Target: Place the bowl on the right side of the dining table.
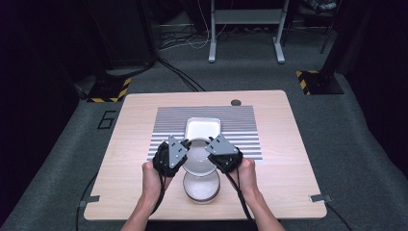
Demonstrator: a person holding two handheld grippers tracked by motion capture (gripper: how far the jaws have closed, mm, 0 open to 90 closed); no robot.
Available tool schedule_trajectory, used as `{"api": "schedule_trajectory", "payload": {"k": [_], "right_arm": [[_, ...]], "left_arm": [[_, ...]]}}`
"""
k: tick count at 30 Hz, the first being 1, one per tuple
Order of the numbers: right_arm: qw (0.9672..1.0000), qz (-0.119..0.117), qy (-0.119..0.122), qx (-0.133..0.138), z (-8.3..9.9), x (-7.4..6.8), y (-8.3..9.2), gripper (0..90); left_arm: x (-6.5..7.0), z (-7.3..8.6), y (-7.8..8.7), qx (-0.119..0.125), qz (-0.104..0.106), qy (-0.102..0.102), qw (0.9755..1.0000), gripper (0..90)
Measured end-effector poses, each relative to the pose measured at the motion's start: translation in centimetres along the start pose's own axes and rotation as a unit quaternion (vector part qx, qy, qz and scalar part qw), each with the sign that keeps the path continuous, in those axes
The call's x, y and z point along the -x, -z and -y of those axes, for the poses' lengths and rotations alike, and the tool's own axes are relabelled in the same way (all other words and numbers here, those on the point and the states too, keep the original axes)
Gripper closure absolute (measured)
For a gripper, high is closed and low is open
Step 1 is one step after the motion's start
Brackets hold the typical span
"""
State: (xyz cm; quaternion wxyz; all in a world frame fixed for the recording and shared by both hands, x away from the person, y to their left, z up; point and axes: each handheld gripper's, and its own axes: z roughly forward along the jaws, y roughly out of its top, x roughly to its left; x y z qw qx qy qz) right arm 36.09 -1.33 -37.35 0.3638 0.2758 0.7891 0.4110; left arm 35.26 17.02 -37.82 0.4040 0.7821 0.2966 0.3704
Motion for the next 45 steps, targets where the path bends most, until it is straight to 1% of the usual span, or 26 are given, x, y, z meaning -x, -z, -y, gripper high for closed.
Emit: {"api": "schedule_trajectory", "payload": {"k": [3,4,10,13,14,18,19,21,25,31,33,38,45], "right_arm": [[1.0000,0.000,0.001,-0.002,0.0,0.1,-0.3,82.2],[1.0000,0.000,0.000,-0.003,0.0,0.1,-0.4,82.2],[0.9999,-0.002,0.006,-0.009,-0.3,0.6,-1.2,82.2],[0.9999,-0.002,0.004,-0.010,-0.3,0.8,-1.6,82.2],[0.9999,-0.002,0.004,-0.011,-0.3,0.9,-1.8,82.2],[0.9999,-0.001,0.006,-0.016,-0.4,1.2,-2.4,82.3],[0.9999,0.000,0.004,-0.017,-0.4,1.3,-2.8,82.3],[0.9998,0.000,0.004,-0.017,-0.4,1.4,-2.9,82.3],[0.9998,0.000,0.004,-0.020,-0.5,1.7,-3.6,82.2],[0.9997,0.001,0.006,-0.022,-0.5,2.1,-4.4,82.2],[0.9997,0.001,0.003,-0.023,-0.4,2.2,-4.6,82.1],[0.9997,0.001,0.004,-0.025,-0.3,2.5,-5.2,82.1],[0.9996,0.004,0.001,-0.027,-0.3,3.1,-5.9,82.0]], "left_arm": [[-0.2,0.0,-0.2,-0.002,0.001,0.000,1.0000,83.8],[-0.3,0.0,-0.4,-0.001,0.003,0.004,1.0000,83.8],[-0.8,0.0,-1.1,-0.006,0.003,0.009,0.9999,83.8],[-1.1,-0.1,-1.5,-0.009,0.002,0.006,0.9999,83.8],[-1.1,-0.1,-1.6,-0.009,0.003,0.008,0.9999,83.8],[-1.7,-0.2,-2.3,-0.014,0.010,0.013,0.9998,83.8],[-1.8,-0.2,-2.6,-0.016,0.009,0.013,0.9997,83.8],[-1.9,-0.2,-2.8,-0.018,0.006,0.014,0.9997,83.8],[-2.3,-0.2,-3.5,-0.020,0.009,0.017,0.9996,83.8],[-2.6,-0.2,-4.3,-0.023,0.008,0.020,0.9995,83.8],[-2.7,-0.1,-4.5,-0.023,0.008,0.020,0.9995,83.8],[-3.0,-0.1,-5.1,-0.026,0.009,0.019,0.9994,83.8],[-3.4,-0.3,-6.1,-0.026,0.015,0.023,0.9993,83.7]]}}
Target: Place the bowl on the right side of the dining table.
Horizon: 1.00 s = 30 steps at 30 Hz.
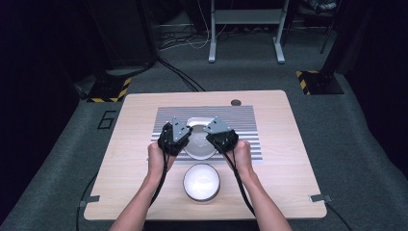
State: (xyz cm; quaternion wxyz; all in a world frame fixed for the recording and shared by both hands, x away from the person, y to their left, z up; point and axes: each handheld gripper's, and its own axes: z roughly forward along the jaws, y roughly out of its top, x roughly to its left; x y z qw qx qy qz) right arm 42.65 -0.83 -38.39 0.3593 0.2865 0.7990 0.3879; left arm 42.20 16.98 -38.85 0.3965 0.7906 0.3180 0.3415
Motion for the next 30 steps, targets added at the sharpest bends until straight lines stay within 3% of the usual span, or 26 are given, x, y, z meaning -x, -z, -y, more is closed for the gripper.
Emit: {"api": "schedule_trajectory", "payload": {"k": [16,21,30], "right_arm": [[0.9999,0.001,-0.015,-0.003,0.2,1.2,-1.7,81.4],[0.9998,-0.003,-0.022,-0.004,0.4,1.5,-2.2,81.3],[0.9998,0.002,-0.017,-0.013,0.4,1.8,-2.8,81.3]], "left_arm": [[-0.8,-0.1,-2.0,-0.001,0.003,0.010,0.9999,83.7],[-0.9,-0.1,-2.5,-0.005,0.006,0.005,1.0000,83.7],[-1.5,-0.1,-3.3,-0.004,0.012,0.004,0.9999,83.7]]}}
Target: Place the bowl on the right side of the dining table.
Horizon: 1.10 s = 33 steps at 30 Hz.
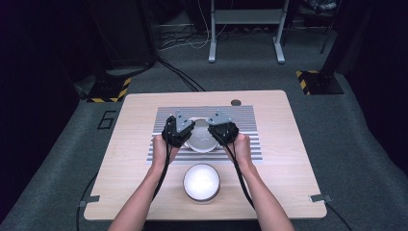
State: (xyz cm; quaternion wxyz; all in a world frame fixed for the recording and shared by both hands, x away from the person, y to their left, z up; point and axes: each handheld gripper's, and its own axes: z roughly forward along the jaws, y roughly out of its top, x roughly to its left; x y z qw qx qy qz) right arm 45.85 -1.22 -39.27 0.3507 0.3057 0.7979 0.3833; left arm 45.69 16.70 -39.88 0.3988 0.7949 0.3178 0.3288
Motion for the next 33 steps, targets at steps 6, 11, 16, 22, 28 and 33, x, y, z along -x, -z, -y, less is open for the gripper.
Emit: {"api": "schedule_trajectory", "payload": {"k": [6,11,16,22,28,33], "right_arm": [[1.0000,0.001,-0.001,-0.004,-0.4,0.1,-0.9,81.4],[1.0000,0.000,-0.006,-0.006,-0.6,0.4,-1.8,81.3],[0.9997,-0.008,-0.016,-0.014,-0.5,0.8,-2.8,81.2],[0.9994,-0.012,-0.021,-0.023,-0.2,1.2,-3.8,81.1],[0.9991,-0.013,-0.030,-0.027,0.3,1.5,-5.2,80.8],[0.9986,-0.017,-0.035,-0.037,0.7,1.7,-6.3,80.8]], "left_arm": [[-0.9,0.1,-0.6,-0.004,0.007,0.013,0.9999,83.7],[-1.5,-0.1,-1.3,-0.011,0.005,0.012,0.9999,83.7],[-1.9,0.0,-2.1,-0.017,0.006,0.010,0.9998,83.6],[-2.2,0.3,-3.4,-0.028,0.008,0.014,0.9995,83.7],[-2.6,0.5,-4.7,-0.039,0.008,0.017,0.9990,83.6],[-2.9,1.0,-5.8,-0.050,0.011,0.021,0.9985,83.5]]}}
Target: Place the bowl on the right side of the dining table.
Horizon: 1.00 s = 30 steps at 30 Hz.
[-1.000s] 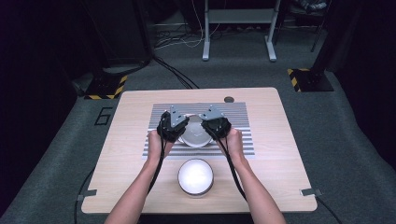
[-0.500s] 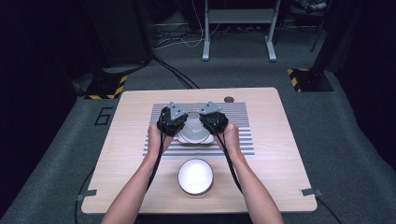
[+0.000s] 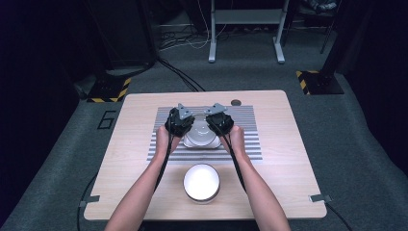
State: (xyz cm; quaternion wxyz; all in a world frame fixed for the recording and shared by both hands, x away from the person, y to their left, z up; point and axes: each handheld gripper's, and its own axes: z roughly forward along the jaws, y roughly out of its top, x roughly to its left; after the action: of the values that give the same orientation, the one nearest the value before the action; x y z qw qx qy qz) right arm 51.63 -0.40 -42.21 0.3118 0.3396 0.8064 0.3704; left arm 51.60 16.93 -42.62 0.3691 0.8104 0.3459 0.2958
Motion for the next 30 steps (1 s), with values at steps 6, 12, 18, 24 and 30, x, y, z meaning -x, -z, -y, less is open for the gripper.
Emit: {"api": "schedule_trajectory", "payload": {"k": [6,12,18,24,30], "right_arm": [[0.9999,-0.006,-0.007,-0.012,0.5,0.4,-1.3,80.8],[0.9996,-0.012,-0.011,-0.023,0.9,0.6,-2.5,80.8],[0.9990,-0.015,-0.019,-0.037,1.1,0.6,-3.5,80.6],[0.9982,-0.018,-0.029,-0.049,1.4,0.8,-4.2,80.4],[0.9976,-0.019,-0.037,-0.055,1.6,1.0,-4.6,80.2]], "left_arm": [[-0.1,0.2,-1.2,-0.014,-0.002,-0.003,0.9999,83.5],[-0.4,0.6,-2.1,-0.027,0.000,0.003,0.9996,83.4],[-0.5,0.9,-3.0,-0.037,-0.002,0.004,0.9993,83.5],[-0.5,1.1,-3.8,-0.049,0.000,0.005,0.9988,83.5],[-0.6,1.0,-4.3,-0.055,0.001,0.005,0.9984,83.4]]}}
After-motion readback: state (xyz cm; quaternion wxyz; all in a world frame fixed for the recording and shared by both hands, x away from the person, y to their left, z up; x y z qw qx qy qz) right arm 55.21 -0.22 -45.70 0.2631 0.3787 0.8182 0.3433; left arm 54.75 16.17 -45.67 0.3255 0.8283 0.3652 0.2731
